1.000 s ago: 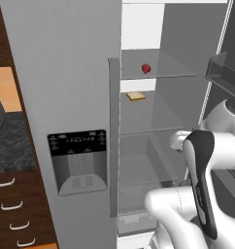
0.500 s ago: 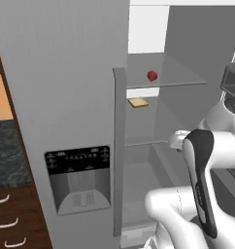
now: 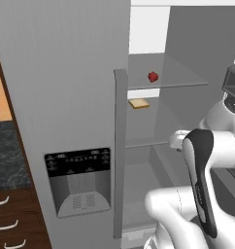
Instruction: Take the strawberry from the fridge and place it on top of the pancake, located on the dining counter.
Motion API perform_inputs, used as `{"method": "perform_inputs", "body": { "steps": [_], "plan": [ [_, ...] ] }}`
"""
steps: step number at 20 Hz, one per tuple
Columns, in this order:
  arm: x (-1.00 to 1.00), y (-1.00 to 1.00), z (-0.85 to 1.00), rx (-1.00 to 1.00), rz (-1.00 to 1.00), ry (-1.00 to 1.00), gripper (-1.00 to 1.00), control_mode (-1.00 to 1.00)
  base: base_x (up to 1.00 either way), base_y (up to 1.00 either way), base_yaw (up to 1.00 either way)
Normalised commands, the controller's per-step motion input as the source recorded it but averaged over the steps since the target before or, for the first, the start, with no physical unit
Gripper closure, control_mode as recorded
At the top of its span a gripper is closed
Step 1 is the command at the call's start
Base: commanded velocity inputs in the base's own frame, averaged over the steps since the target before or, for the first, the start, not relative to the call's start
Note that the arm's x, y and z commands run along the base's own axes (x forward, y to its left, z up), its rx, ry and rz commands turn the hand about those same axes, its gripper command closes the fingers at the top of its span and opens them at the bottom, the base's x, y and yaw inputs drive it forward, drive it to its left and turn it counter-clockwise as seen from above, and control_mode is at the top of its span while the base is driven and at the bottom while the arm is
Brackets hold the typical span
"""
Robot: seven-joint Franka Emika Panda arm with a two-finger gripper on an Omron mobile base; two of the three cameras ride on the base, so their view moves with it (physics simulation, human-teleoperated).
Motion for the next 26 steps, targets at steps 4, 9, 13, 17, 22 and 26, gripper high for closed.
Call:
{"method": "perform_inputs", "body": {
  "steps": [4,9,13,17,22,26],
  "plan": [
    [0.34,0.11,0.29,-0.06,0.16,-0.24,-1.00,-1.00,0.00,0.00,0.00],
    [0.46,0.05,0.69,-0.12,0.23,-0.54,-1.00,-1.00,0.00,0.00,0.00],
    [0.97,0.33,0.82,-0.17,0.12,-0.16,-1.00,-1.00,0.00,0.00,0.00],
    [0.97,-0.01,0.64,-0.15,0.00,0.04,-1.00,-1.00,0.00,0.00,0.00],
    [0.59,-0.17,0.59,0.00,-0.05,0.07,-1.00,-1.00,0.00,0.00,0.00],
    [0.82,-0.01,0.36,0.00,-0.19,0.10,-1.00,-1.00,0.00,0.00,0.00]
  ]
}}
